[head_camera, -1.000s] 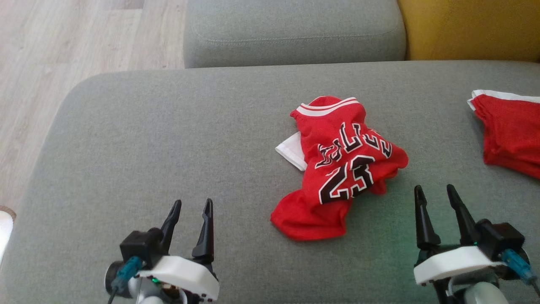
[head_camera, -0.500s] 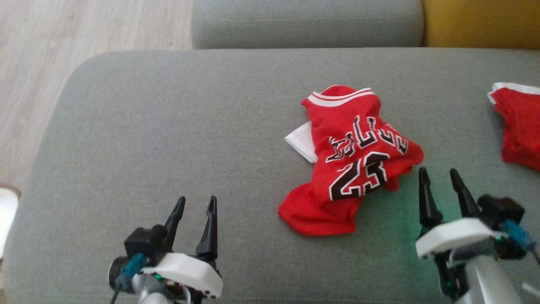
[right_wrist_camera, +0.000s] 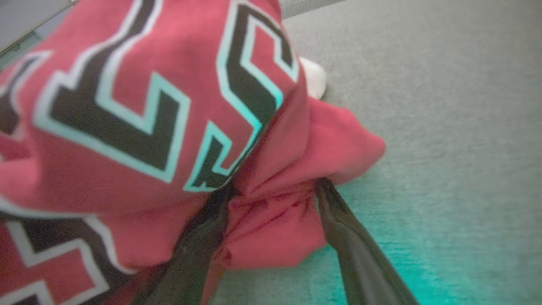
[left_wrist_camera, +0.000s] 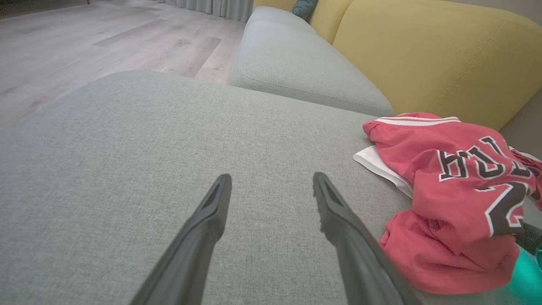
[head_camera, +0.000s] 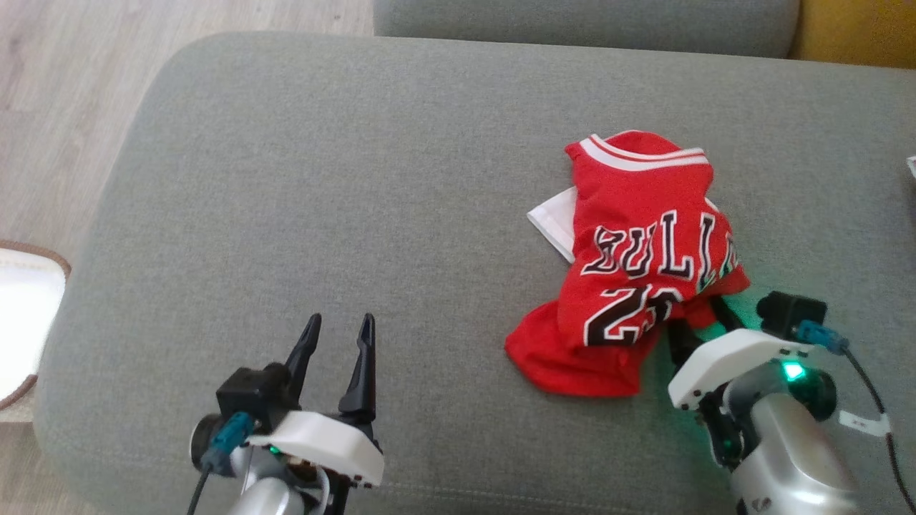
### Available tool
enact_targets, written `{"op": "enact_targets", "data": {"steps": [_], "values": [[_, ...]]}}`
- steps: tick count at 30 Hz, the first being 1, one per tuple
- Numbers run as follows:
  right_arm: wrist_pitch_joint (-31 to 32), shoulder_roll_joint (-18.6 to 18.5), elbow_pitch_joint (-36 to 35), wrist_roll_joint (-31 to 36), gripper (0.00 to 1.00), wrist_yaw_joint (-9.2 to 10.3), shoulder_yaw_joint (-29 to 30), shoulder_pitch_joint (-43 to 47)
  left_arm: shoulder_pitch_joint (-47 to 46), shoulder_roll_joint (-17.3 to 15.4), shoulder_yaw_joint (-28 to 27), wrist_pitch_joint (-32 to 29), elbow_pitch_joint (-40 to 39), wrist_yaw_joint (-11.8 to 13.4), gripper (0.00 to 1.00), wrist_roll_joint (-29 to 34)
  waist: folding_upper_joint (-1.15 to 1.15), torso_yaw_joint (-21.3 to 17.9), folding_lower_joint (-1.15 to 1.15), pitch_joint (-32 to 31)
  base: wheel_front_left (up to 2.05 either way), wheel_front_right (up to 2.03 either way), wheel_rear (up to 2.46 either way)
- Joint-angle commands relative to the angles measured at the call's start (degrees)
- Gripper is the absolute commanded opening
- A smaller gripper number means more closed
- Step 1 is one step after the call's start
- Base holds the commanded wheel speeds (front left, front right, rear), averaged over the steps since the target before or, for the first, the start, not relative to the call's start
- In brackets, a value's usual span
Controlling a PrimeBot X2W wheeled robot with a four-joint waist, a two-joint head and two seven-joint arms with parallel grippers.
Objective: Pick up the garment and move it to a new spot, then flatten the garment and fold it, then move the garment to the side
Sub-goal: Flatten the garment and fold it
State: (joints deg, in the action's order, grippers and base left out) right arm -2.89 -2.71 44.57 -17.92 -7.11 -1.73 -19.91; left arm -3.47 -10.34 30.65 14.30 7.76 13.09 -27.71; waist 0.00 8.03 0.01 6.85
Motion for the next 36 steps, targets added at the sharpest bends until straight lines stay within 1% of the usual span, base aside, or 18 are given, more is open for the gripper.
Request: {"op": "enact_targets", "data": {"steps": [1, 2, 3, 4, 5, 7, 12, 14, 16, 20, 26, 30, 35, 36], "values": [[0.12, -0.17, -0.66, -0.98, 1.00, -0.37, -2.29, -2.43, -2.97, 0.18, -2.41, 0.70, -1.47, -0.19, 1.00, 0.83, 0.00, 0.24, -0.01, 0.17, 0.00, 0.00, 0.00], [-0.06, -0.17, -0.11, -1.48, 0.96, -0.37, -2.86, -2.83, -3.00, 0.28, -2.50, 0.70, -1.40, -0.24, 1.00, 0.90, 0.00, 0.34, -0.01, 0.20, 0.00, 0.00, 0.00], [-0.58, -0.17, 0.31, -1.87, 0.71, -0.37, -3.18, -3.20, -3.03, 0.38, -2.59, 0.70, -1.34, -0.29, 1.00, 0.98, 0.00, 0.41, -0.01, 0.22, 0.00, 0.00, 0.00], [-1.18, -0.17, 0.68, -2.07, 0.43, -0.37, -3.45, -3.56, -3.04, 0.46, -2.68, 0.70, -1.29, -0.35, 1.00, 1.05, 0.00, 0.45, -0.01, 0.22, 0.00, 0.00, 0.00], [-2.20, -0.17, 0.84, -2.06, 0.00, -0.37, -3.54, -3.97, -3.02, 0.53, -2.78, 0.70, -1.22, -0.40, 1.00, 1.10, 0.00, 0.44, -0.01, 0.17, 0.00, 0.00, 0.00], [-3.40, -0.17, 0.97, -1.85, 0.00, -0.37, -3.32, -4.40, -2.99, 0.59, -2.90, 0.70, -1.17, -0.43, 1.00, 1.16, 0.00, 0.40, -0.01, 0.12, 0.00, 0.00, 0.00], [-9.20, -0.17, -0.54, 0.77, 0.00, -0.37, -1.65, -6.75, -2.69, 0.86, -3.40, 0.70, -1.01, -0.63, 1.00, 1.42, 0.00, -0.10, -0.01, -0.28, 0.00, 0.00, 0.00], [-10.17, -0.17, -2.66, 1.30, 0.00, -0.37, -2.65, -7.44, -2.56, 0.94, -3.45, 0.70, -0.90, -0.78, 1.00, 1.55, 0.00, -0.38, -0.01, -0.50, 0.00, 0.00, 0.00], [-10.64, -0.17, -5.46, 1.13, 0.00, -0.37, -4.98, -7.66, -2.47, 1.07, -3.42, 0.70, -0.81, -0.92, 1.00, 1.67, 0.00, -0.61, -0.01, -0.70, 0.00, 0.00, 0.00], [-10.31, -0.17, -12.04, -1.00, 0.00, -0.37, -13.66, -6.91, -2.45, 1.22, -3.41, 0.70, -0.59, -1.18, 1.00, 1.82, 0.00, -0.82, -0.01, -0.88, 0.00, 0.00, 0.00], [-6.43, -0.17, -20.34, -5.24, 0.00, -0.37, -28.75, -6.08, -2.92, 1.57, -3.32, 0.70, -0.48, -1.53, 1.00, 2.08, 0.00, 0.09, -0.01, -0.60, 0.00, 0.00, 0.00], [-4.58, -0.17, -21.87, -7.87, 0.00, -0.37, -37.24, -6.19, -3.17, 1.89, -3.31, 0.70, -0.39, -1.73, 1.00, 2.26, 0.00, 1.70, -0.01, -0.45, 0.00, 0.00, 0.00], [-3.82, -0.17, -20.42, -11.55, 0.00, -0.37, -45.28, -6.33, -3.03, 2.05, -3.69, 0.70, -0.26, -1.87, 1.00, 2.38, 0.00, 3.48, -0.01, -0.39, 0.00, 0.00, 0.00], [-3.61, -0.17, -19.94, -12.28, 0.45, -0.37, -46.77, -6.27, -2.94, 2.06, -3.81, 0.70, -0.22, -1.89, 1.00, 2.40, 0.00, 3.67, -0.01, -0.44, 0.00, 0.00, 0.00]]}}
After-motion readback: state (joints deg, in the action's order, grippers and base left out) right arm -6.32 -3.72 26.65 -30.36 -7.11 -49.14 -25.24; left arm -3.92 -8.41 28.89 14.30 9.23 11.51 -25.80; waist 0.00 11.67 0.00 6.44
